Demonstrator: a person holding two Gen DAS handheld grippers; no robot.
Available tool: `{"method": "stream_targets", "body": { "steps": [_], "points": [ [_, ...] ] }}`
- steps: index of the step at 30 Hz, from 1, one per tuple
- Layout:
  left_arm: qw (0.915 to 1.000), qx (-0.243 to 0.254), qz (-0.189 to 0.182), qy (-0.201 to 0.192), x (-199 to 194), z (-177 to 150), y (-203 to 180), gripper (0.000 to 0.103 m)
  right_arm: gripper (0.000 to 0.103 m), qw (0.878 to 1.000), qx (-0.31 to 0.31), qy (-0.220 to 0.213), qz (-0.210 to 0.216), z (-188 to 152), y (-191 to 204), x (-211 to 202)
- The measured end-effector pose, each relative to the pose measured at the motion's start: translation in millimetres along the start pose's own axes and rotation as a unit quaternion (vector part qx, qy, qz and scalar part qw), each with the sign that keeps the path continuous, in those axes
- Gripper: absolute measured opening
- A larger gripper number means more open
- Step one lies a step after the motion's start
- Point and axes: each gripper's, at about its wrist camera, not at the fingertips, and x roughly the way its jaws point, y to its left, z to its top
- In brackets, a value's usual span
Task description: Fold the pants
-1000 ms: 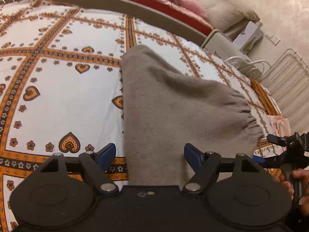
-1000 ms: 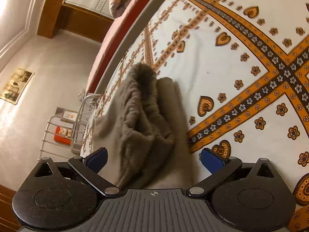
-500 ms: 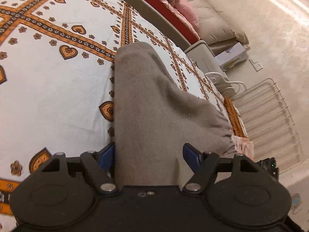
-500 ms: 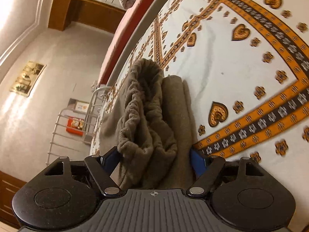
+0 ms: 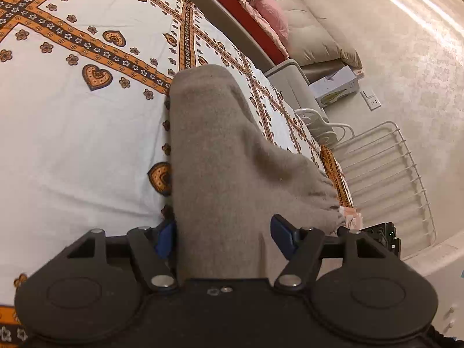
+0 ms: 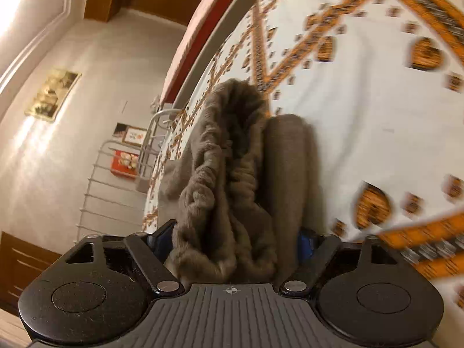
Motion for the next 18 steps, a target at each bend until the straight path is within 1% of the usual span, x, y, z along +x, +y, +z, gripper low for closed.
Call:
{"method": "stream_targets", "body": {
  "steps": [1,3,4,5,6,8,11,13,15,17,18],
  "points": [
    [1.0,-0.001,0.0,-0.001,0.9,1.1,-0.3,0.06,0.083,1.0,-0.007,0.001,-0.003,1.2,4.6,7.2],
    [1.0,-0.001,0.007,-0.006,2.5,2.5,-1.4,0.048,0.082,1.0,-0.016,0.003,-0.01,2.9,10.8,18.4],
    [0.9999,-0.003,0.01,-0.008,2.4,3.4,-0.5,0.044,0.082,1.0,-0.017,0.004,-0.014,2.5,12.1,20.2],
    [0.9999,-0.006,0.01,-0.009,2.1,3.8,1.0,0.037,0.082,1.0,-0.018,0.003,-0.011,2.3,12.6,20.7],
    [0.9999,-0.009,0.008,-0.01,1.4,4.3,3.0,0.035,0.082,1.0,-0.014,0.003,-0.008,2.4,11.7,20.3],
    [0.9998,-0.019,0.001,-0.012,-0.5,4.2,6.4,0.034,0.074,1.0,-0.004,0.005,-0.004,3.3,8.0,15.5],
    [0.9998,-0.015,0.005,-0.013,0.1,3.1,5.2,0.034,0.067,1.0,0.005,0.009,-0.001,1.9,1.1,5.3],
    [0.9998,-0.011,0.01,-0.015,0.8,2.8,3.2,0.034,0.064,1.0,-0.001,0.007,-0.009,-0.8,0.3,3.1],
    [0.9995,-0.001,0.021,-0.022,1.7,3.0,-1.5,0.031,0.064,1.0,-0.004,-0.003,-0.017,-3.2,3.1,2.1],
    [0.9991,0.009,0.029,-0.028,-0.2,0.9,-4.3,0.029,0.059,0.999,-0.011,-0.012,-0.028,-4.3,6.9,2.7],
    [0.9989,0.014,0.032,-0.032,-0.6,0.9,-6.2,0.029,0.058,0.999,-0.012,-0.017,-0.031,-5.3,8.2,2.0]
  ]
}}
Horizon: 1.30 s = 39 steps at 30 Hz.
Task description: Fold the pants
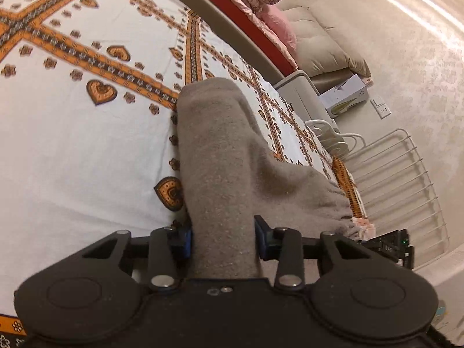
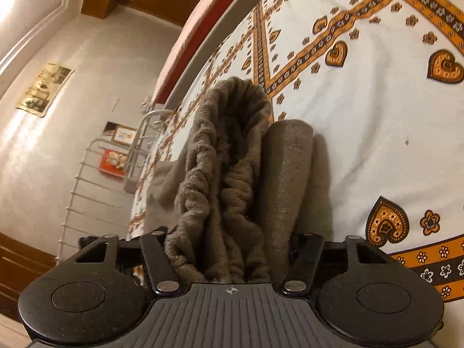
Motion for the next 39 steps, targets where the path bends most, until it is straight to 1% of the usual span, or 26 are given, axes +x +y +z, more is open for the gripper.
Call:
{"method": "stream_targets", "body": {
  "steps": [2,3,4,6,9,11,13,16,20,21,22,23,24,25,26,28,30,31,32,33,34,35,36,37,39],
  "points": [
    [0.9999,0.009,0.003,-0.006,-2.5,0.7,-3.8,0.026,0.054,1.0,-0.009,-0.014,0.005,1.1,6.7,-3.0],
    [0.9999,0.01,0.002,-0.008,-4.0,0.6,-5.0,0.024,0.053,1.0,-0.016,-0.018,0.006,2.3,11.2,-4.1],
    [0.9999,0.013,0.001,-0.011,-5.2,1.6,-7.8,0.024,0.052,0.999,-0.025,-0.022,0.01,3.7,16.9,-6.0],
    [0.9996,0.019,-0.008,-0.017,-8.4,5.4,-12.0,0.021,0.052,0.999,-0.044,-0.024,0.015,6.5,27.3,-8.2],
    [0.9989,0.021,-0.025,-0.035,-9.4,19.2,-17.3,0.021,0.051,0.997,-0.06,-0.031,0.026,14.5,37.1,-8.1],
    [0.9979,0.028,-0.03,-0.049,-6.7,37.5,-20.8,0.021,0.051,0.997,-0.066,-0.037,0.028,27.3,44.1,-2.0],
    [0.997,0.029,-0.035,-0.063,-2.3,56.3,-19.8,0.021,0.051,0.996,-0.074,-0.04,0.023,47.8,48.3,6.3],
    [0.9965,0.034,-0.03,-0.07,13.5,80.5,-11.1,0.021,0.051,0.996,-0.082,-0.043,0.017,81.9,51.5,19.9],
    [0.9979,0.036,-0.004,-0.054,49.0,100.1,11.0,0.023,0.051,0.995,-0.085,-0.042,-0.003,123.5,41.5,39.3],
    [0.9975,0.047,0.011,-0.052,58.1,100.6,15.6,0.024,0.051,0.996,-0.083,-0.039,-0.017,131.6,34.9,46.8],
    [0.9966,0.06,0.015,-0.054,63.6,99.8,18.2,0.027,0.052,0.996,-0.08,-0.031,-0.036,137.2,27.2,53.7],
    [0.9961,0.059,0.005,-0.065,64.6,97.0,22.2,0.03,0.056,0.994,-0.081,-0.019,-0.073,139.3,18.0,63.2],
    [0.9956,0.055,-0.004,-0.076,64.3,93.0,25.7,0.032,0.059,0.99,-0.094,-0.007,-0.103,137.3,10.5,70.9],
    [0.9949,0.06,-0.003,-0.081,63.2,90.6,25.1,0.032,0.06,0.99,-0.107,-0.008,-0.094,133.9,4.8,72.1],
    [0.9943,0.065,-0.003,-0.085,62.0,88.9,24.2,0.032,0.061,0.992,-0.102,-0.017,-0.078,132.3,0.3,69.1],
    [0.9944,0.064,0.002,-0.084,58.4,89.9,19.1,0.034,0.061,0.994,-0.084,-0.024,-0.065,130.4,-4.4,64.1],
    [0.9943,0.054,0.013,-0.091,46.8,88.5,11.3,0.037,0.063,0.993,-0.091,-0.029,-0.074,125.7,3.1,56.6],
    [0.9932,0.06,0.019,-0.098,37.4,86.0,5.6,0.037,0.064,0.991,-0.1,-0.031,-0.08,122.7,9.0,51.7],
    [0.9927,0.068,0.021,-0.097,30.0,83.1,1.1,0.037,0.066,0.989,-0.113,-0.035,-0.085,117.8,15.3,44.8],
    [0.9926,0.078,0.027,-0.089,22.7,79.6,-4.0,0.037,0.068,0.988,-0.119,-0.041,-0.089,111.8,19.3,37.7],
    [0.9925,0.085,0.032,-0.082,19.2,78.1,-7.1,0.037,0.073,0.988,-0.118,-0.046,-0.09,107.2,19.9,30.7],
    [0.9929,0.087,0.031,-0.075,14.6,73.1,-9.0,0.038,0.08,0.989,-0.111,-0.049,-0.087,103.6,19.4,24.4],
    [0.9938,0.087,0.028,-0.064,10.9,66.5,-10.2,0.039,0.083,0.992,-0.094,-0.047,-0.074,98.9,15.0,18.5],
    [0.9943,0.089,0.032,-0.049,12.0,61.1,-10.3,0.039,0.086,0.994,-0.08,-0.039,-0.066,93.7,11.2,15.6],
    [0.9951,0.081,0.053,-0.021,19.9,50.7,-4.7,0.041,0.085,0.994,-0.059,-0.007,-0.088,86.8,1.6,25.0]
  ]
}}
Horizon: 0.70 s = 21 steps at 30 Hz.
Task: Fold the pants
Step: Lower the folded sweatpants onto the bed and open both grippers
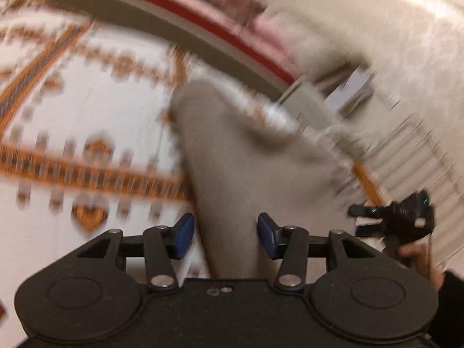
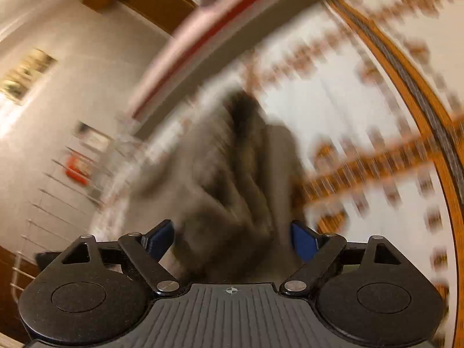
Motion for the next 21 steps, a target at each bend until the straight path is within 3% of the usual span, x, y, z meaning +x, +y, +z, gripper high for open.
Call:
{"method": "stream_targets", "body": {
  "steps": [2,5,6,8,13,15,16,17,18,21],
  "points": [
    [0.9997,-0.019,-0.005,-0.011,-2.1,-4.1,4.8,0.041,0.085,1.0,-0.009,-0.002,-0.001,-7.8,1.6,1.6],
    [0.9996,-0.025,-0.013,0.003,-8.7,-4.8,-1.6,0.039,0.085,0.999,0.029,0.013,0.027,-14.1,3.4,-6.6],
    [0.9998,-0.014,-0.007,0.011,-10.2,-9.9,-5.0,0.042,0.085,0.999,0.031,0.018,0.026,-19.4,2.3,-10.3],
    [0.9999,0.001,0.008,0.01,-14.3,-18.2,-8.7,0.042,0.074,1.0,0.013,0.027,-0.002,-31.6,1.0,-15.4],
    [0.9993,0.007,0.037,-0.001,-36.3,-34.2,-18.7,0.043,0.075,1.0,0.013,0.014,-0.011,-54.6,4.2,-40.6],
    [0.9982,0.012,0.055,-0.022,-52.5,-41.3,-26.2,0.046,0.085,1.0,0.009,0.003,-0.015,-64.4,6.8,-53.6],
    [0.9972,0.017,0.067,-0.028,-60.7,-44.7,-31.0,0.049,0.098,1.0,-0.004,-0.011,-0.027,-71.2,11.6,-63.9],
    [0.9952,0.026,0.087,-0.038,-69.0,-48.7,-37.2,0.058,0.103,0.999,-0.015,-0.024,-0.037,-72.0,17.1,-73.8],
    [0.9921,0.042,0.109,-0.044,-77.5,-55.2,-45.7,0.069,0.103,0.998,-0.026,-0.037,-0.042,-77.7,22.3,-84.3],
    [0.9854,0.093,0.134,-0.047,-96.7,-71.3,-73.2,0.074,0.103,0.996,-0.041,-0.065,-0.041,-96.8,35.2,-110.8]
  ]
}}
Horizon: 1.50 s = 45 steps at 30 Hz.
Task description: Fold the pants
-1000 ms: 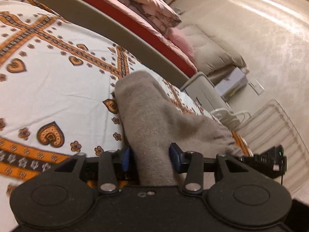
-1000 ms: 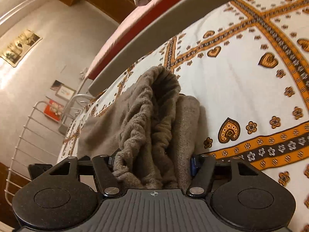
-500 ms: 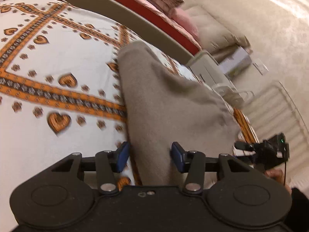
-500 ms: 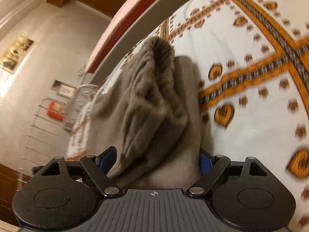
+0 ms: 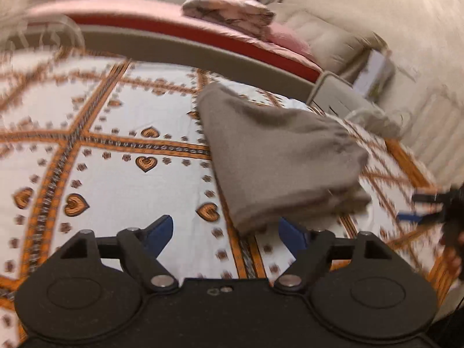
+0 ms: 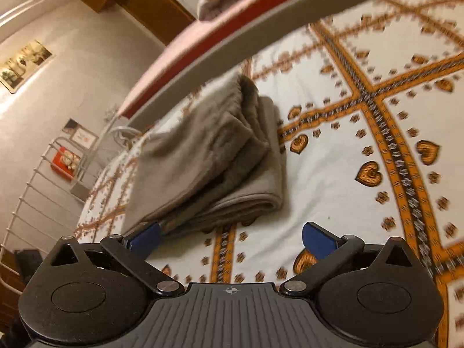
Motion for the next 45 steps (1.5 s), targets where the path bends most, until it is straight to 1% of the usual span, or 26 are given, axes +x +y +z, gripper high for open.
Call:
{"method": "stream_targets", "body": {
  "steps": [1,2,3,4,5,6,8,10,11,13,15,17,20,22,24,27,34,40,45],
  "points": [
    [0.9997,0.018,0.012,-0.007,-10.5,-2.0,-9.5,0.075,0.103,1.0,-0.01,-0.009,-0.005,-6.9,5.8,-10.3],
    [0.9991,0.033,0.021,-0.016,-20.0,-3.7,-17.5,0.078,0.103,1.0,-0.022,-0.015,-0.015,-11.5,14.1,-17.7],
    [0.9979,0.052,0.029,-0.027,-30.7,-5.9,-26.6,0.082,0.103,0.999,-0.036,-0.021,-0.03,-18.8,21.6,-24.9],
    [0.9966,0.065,0.035,-0.037,-40.5,-8.2,-34.3,0.083,0.103,0.997,-0.052,-0.027,-0.044,-25.0,31.4,-29.0],
    [0.9955,0.072,0.04,-0.047,-49.5,-11.2,-40.8,0.083,0.103,0.996,-0.066,-0.031,-0.053,-27.9,42.5,-33.6],
    [0.9945,0.076,0.044,-0.057,-58.9,-15.5,-47.4,0.085,0.103,0.994,-0.083,-0.037,-0.064,-36.7,51.6,-40.9],
    [0.9923,0.083,0.052,-0.076,-76.2,-26.6,-62.0,0.086,0.103,0.99,-0.111,-0.049,-0.078,-53.9,67.1,-52.8],
    [0.9898,0.089,0.059,-0.094,-90.2,-39.5,-78.4,0.091,0.103,0.984,-0.145,-0.062,-0.084,-73.8,81.3,-63.9],
    [0.9892,0.087,0.063,-0.1,-96.5,-47.2,-85.2,0.097,0.103,0.98,-0.161,-0.075,-0.089,-82.6,89.2,-68.2],
    [0.9883,0.079,0.077,-0.105,-104.4,-60.2,-94.9,0.097,0.103,0.971,-0.187,-0.109,-0.099,-103.1,106.7,-82.4],
    [0.9865,0.078,0.092,-0.111,-114.9,-71.4,-105.0,0.097,0.103,0.966,-0.196,-0.132,-0.102,-121.3,118.1,-92.9],
    [0.9844,0.078,0.095,-0.126,-126.9,-80.5,-114.1,0.097,0.103,0.96,-0.206,-0.154,-0.111,-140.8,131.0,-101.9],
    [0.983,0.075,0.081,-0.146,-140.8,-94.2,-124.0,0.097,0.103,0.956,-0.214,-0.167,-0.11,-165.7,143.6,-110.6],
    [0.9829,0.08,0.081,-0.145,-142.1,-101.3,-129.1,0.097,0.103,0.957,-0.217,-0.161,-0.108,-180.8,150.0,-112.8],
    [0.9833,0.087,0.079,-0.139,-138.3,-103.5,-133.4,0.097,0.103,0.957,-0.22,-0.152,-0.117,-186.0,151.4,-109.9],
    [0.9827,0.097,0.073,-0.14,-132.0,-103.7,-140.2,0.097,0.103,0.95,-0.241,-0.156,-0.124,-186.4,157.3,-103.1],
    [0.9829,0.098,0.064,-0.142,-124.9,-106.7,-150.2,0.097,0.103,0.957,-0.216,-0.153,-0.121,-178.0,151.9,-93.4],
    [0.9822,0.105,0.061,-0.144,-124.7,-108.8,-155.0,0.097,0.103,0.954,-0.222,-0.154,-0.126,-179.6,153.1,-92.9],
    [0.9821,0.099,0.063,-0.147,-126.8,-107.9,-152.1,0.097,0.103,0.956,-0.213,-0.157,-0.128,-177.4,147.6,-96.0]
  ]
}}
